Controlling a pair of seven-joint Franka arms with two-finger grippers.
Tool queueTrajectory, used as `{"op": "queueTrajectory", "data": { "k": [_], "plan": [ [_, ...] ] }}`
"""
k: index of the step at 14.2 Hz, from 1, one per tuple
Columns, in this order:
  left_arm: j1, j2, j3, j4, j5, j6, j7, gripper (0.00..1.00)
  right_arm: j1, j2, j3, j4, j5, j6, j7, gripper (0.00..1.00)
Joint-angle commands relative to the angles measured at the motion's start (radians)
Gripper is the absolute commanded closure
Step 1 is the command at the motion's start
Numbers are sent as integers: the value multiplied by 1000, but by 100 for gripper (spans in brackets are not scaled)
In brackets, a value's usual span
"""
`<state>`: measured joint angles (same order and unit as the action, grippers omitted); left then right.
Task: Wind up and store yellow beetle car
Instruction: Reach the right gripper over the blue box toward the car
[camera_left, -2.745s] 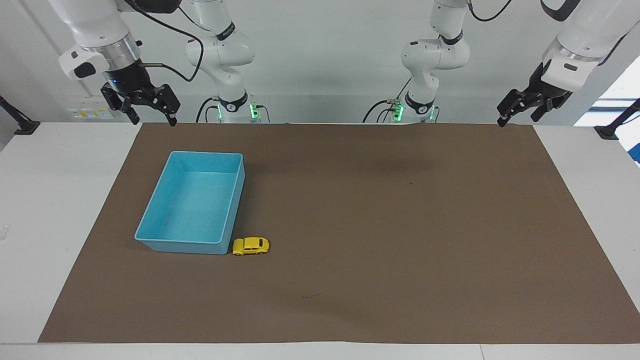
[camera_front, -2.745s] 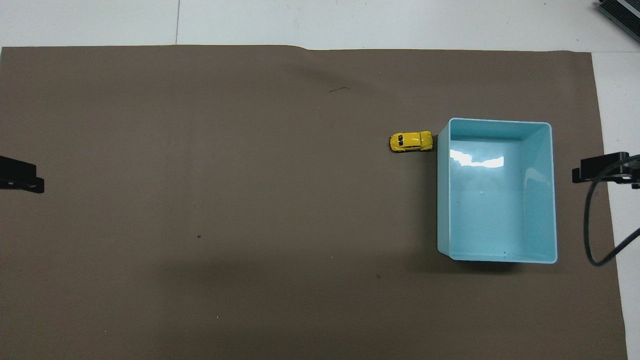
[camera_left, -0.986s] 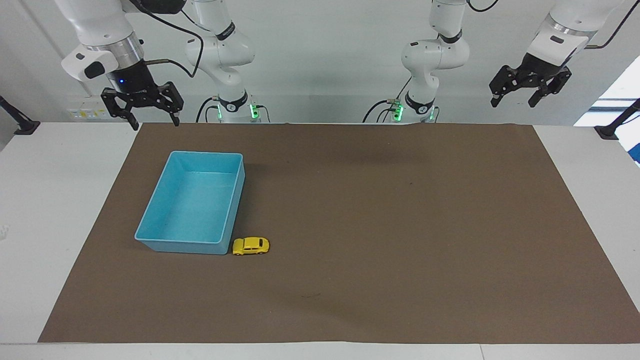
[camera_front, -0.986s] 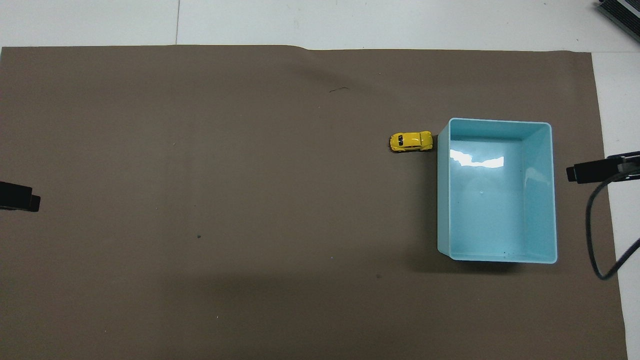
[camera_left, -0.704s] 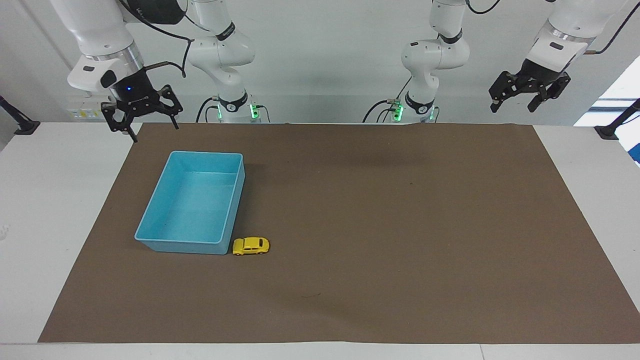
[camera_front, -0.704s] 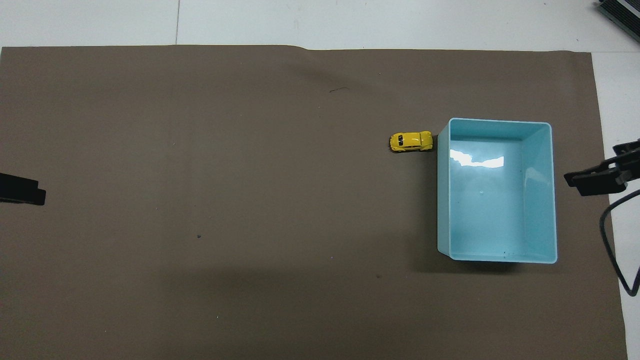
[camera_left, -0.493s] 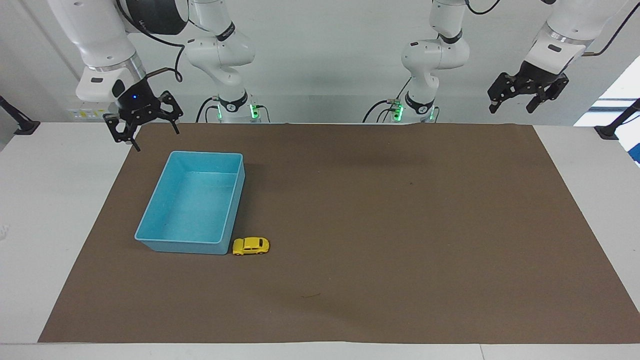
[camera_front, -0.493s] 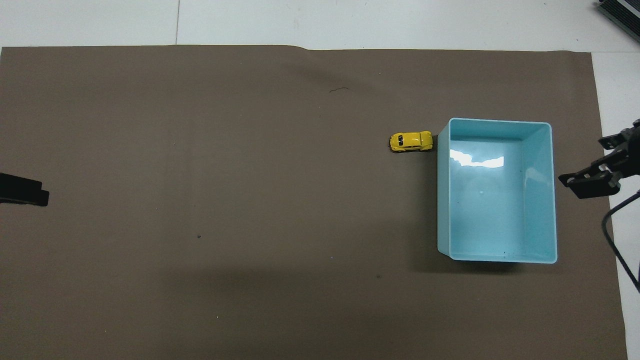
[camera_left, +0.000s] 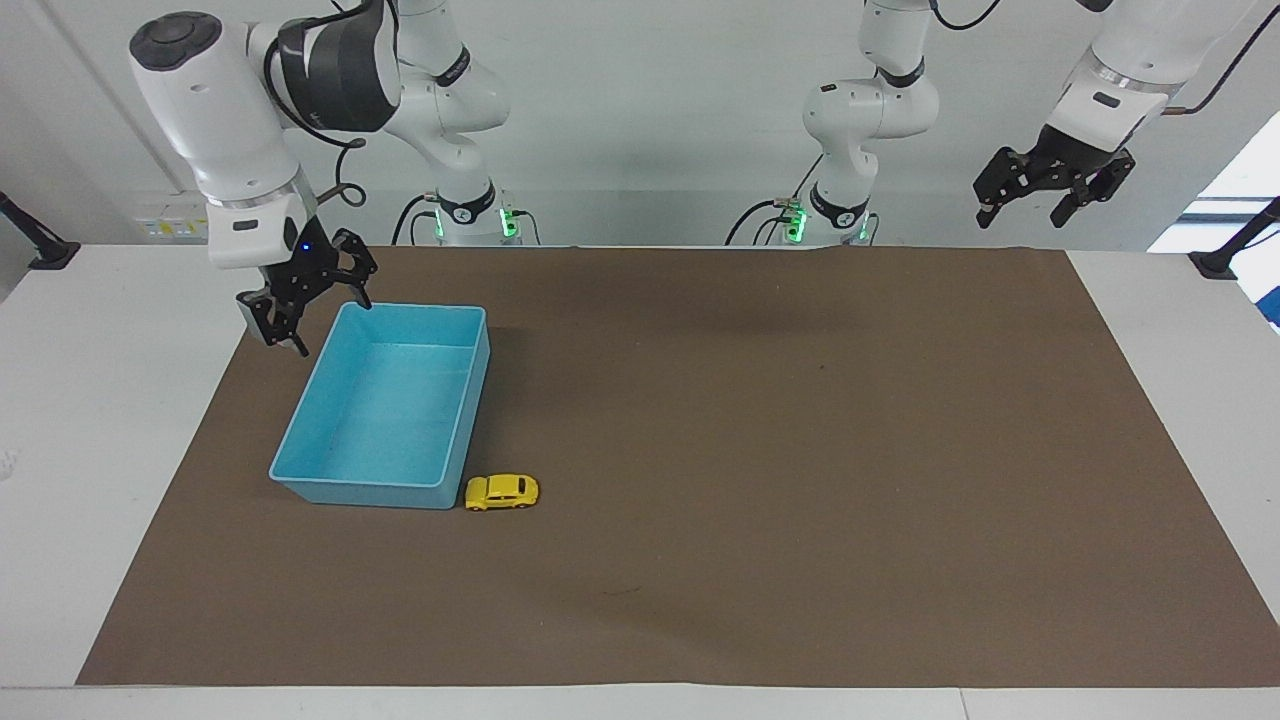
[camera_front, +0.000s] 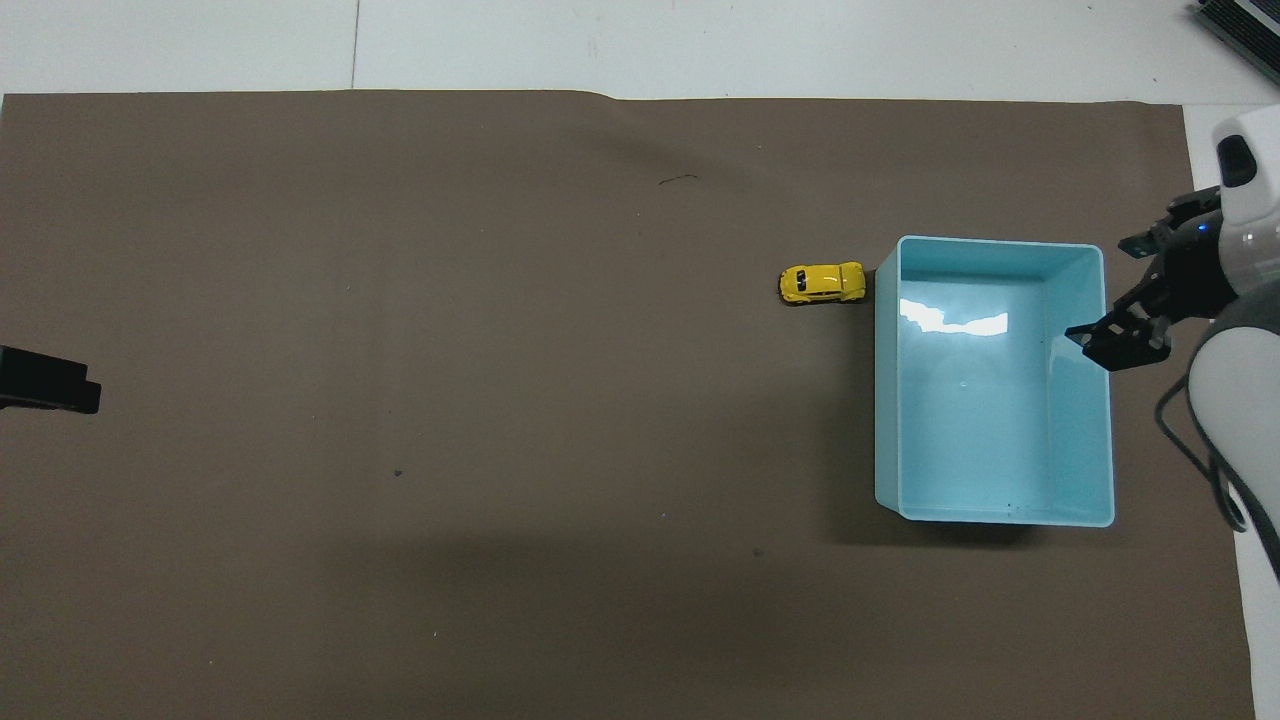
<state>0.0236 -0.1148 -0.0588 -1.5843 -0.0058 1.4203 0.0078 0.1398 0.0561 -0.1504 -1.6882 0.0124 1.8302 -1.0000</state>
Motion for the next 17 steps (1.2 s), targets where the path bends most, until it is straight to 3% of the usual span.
{"op": "queueTrajectory", "data": {
  "k": [1,17],
  "plan": [
    [24,-13,-1,-16,-19,11,-6,0,18,57,5,36,-5,29,-43,0],
    [25,-13,-1,-16,-19,11,-6,0,-6,435,150,366,8,99,-138,0]
  ]
}}
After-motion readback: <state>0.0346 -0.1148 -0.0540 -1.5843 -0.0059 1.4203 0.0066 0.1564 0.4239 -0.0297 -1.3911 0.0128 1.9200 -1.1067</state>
